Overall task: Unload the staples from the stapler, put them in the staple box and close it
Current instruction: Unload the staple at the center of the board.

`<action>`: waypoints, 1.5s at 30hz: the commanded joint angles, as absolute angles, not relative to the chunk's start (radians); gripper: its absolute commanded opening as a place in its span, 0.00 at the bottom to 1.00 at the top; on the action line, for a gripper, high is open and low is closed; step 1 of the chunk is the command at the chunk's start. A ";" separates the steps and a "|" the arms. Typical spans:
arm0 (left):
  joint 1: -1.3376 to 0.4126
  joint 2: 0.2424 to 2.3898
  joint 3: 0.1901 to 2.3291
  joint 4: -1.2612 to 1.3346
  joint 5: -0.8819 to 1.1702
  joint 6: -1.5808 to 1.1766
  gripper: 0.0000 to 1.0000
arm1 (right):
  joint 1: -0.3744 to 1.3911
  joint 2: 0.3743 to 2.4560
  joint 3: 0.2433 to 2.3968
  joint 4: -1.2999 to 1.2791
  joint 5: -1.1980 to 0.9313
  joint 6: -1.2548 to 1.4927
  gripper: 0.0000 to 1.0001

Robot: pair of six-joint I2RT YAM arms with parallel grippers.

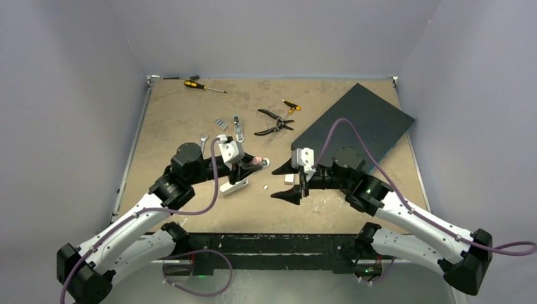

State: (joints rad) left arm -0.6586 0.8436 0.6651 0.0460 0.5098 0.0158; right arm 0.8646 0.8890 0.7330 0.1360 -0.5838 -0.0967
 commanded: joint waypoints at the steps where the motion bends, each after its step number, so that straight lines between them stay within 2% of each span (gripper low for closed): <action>1: -0.655 0.821 0.679 0.113 0.727 0.230 0.00 | 0.862 0.806 0.749 0.137 -0.783 -0.308 0.69; 4: -0.654 0.843 0.714 0.050 0.817 0.316 0.00 | 0.864 0.757 0.726 0.155 -0.820 -0.423 0.75; 10: -0.656 0.850 0.768 -0.095 0.894 0.441 0.00 | 0.863 0.765 0.775 0.125 -0.685 -0.470 0.76; 18: -0.656 0.871 0.777 -0.096 0.907 0.445 0.00 | 0.866 0.899 0.806 0.114 -0.621 -0.439 0.69; 27: -0.655 0.892 0.788 -0.122 0.889 0.478 0.00 | 0.884 1.021 0.813 0.148 -0.572 -0.452 0.67; 35: -0.655 0.894 0.795 -0.134 0.878 0.483 0.00 | 0.919 1.090 0.844 0.125 -0.544 -0.475 0.53; 39: -0.656 0.895 0.796 -0.140 0.877 0.484 0.00 | 0.928 1.097 0.844 0.144 -0.543 -0.459 0.50; 41: -0.656 0.894 0.796 -0.144 0.874 0.483 0.00 | 0.931 1.097 0.843 0.152 -0.542 -0.453 0.43; 45: -0.657 0.880 0.794 -0.147 0.867 0.482 0.00 | 0.932 1.103 0.839 0.137 -0.525 -0.455 0.18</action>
State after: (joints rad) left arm -0.6586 0.8970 0.7532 -0.1650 0.8589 0.4568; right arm 0.9195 1.1065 0.7986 0.1146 -0.5320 -0.4576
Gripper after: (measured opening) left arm 0.256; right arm 0.316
